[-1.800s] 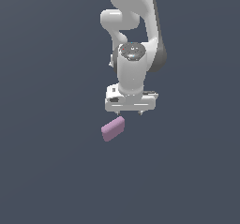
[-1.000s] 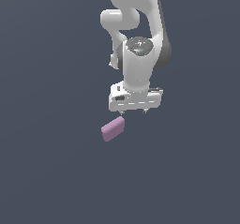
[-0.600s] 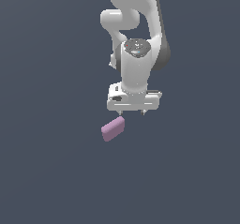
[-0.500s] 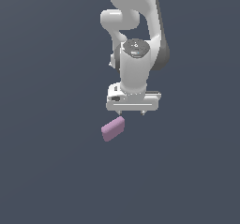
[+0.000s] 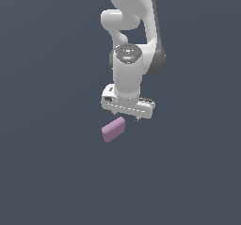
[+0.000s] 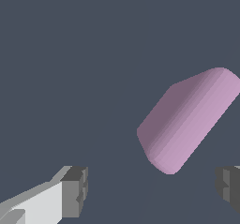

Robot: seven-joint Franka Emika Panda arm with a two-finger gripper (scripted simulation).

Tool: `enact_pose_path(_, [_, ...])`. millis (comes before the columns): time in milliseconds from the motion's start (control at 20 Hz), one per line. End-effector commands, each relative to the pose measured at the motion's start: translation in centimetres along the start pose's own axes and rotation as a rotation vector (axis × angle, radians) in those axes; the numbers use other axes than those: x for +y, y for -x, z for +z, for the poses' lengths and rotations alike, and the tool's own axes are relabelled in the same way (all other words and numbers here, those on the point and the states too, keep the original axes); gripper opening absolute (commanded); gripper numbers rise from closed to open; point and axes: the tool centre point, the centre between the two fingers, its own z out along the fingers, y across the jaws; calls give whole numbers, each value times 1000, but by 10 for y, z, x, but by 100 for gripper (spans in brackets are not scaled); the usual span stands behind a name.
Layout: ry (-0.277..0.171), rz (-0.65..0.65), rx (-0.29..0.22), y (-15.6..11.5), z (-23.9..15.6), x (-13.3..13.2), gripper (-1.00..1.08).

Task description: Pick up the object and move it to a goal position.

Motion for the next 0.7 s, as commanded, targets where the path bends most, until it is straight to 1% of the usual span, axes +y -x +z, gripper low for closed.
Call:
enact_pose_path(0, [3,81,-2,-4,2,6,100])
enact_pose_path(650, [20,477,-5,-22,12,37,100])
